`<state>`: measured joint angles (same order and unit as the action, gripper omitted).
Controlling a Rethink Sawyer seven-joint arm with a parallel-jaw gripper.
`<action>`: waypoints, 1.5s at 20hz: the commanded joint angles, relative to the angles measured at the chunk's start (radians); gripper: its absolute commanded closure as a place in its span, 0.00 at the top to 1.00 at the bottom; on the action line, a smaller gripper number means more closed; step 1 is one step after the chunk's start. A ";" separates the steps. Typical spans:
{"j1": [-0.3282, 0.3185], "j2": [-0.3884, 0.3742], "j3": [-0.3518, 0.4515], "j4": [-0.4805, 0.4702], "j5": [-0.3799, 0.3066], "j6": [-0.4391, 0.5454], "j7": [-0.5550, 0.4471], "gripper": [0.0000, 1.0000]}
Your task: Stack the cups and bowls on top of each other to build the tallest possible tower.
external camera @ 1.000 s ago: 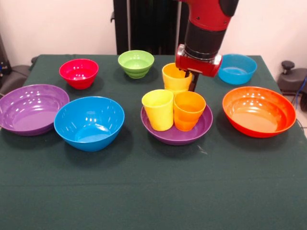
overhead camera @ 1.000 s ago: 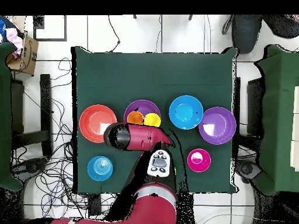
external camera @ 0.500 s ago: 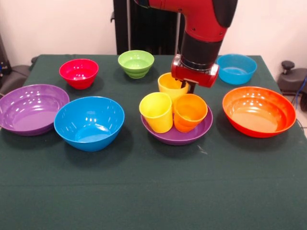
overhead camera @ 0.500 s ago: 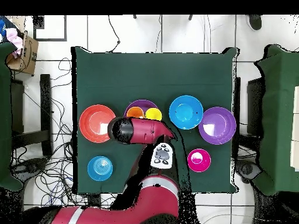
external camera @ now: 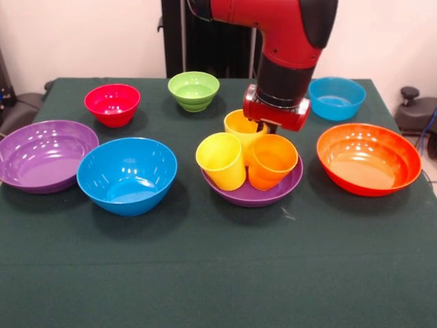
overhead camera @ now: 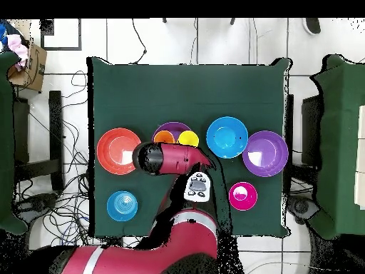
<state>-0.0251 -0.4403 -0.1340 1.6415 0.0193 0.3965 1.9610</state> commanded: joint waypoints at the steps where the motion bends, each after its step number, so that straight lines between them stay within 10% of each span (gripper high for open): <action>1: -0.020 0.044 0.072 -0.068 -0.067 0.025 -0.001 0.00; 5: -0.029 0.051 0.081 -0.061 -0.068 0.016 -0.005 0.00; 6: -0.027 0.053 0.078 -0.062 -0.071 0.014 0.000 1.00; 22: -0.036 0.047 0.094 -0.039 -0.081 -0.009 0.010 1.00; 30: -0.013 -0.123 0.088 0.105 -0.054 0.079 0.035 1.00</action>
<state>-0.0506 -0.4631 -0.1315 1.6689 -0.0020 0.3965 1.9610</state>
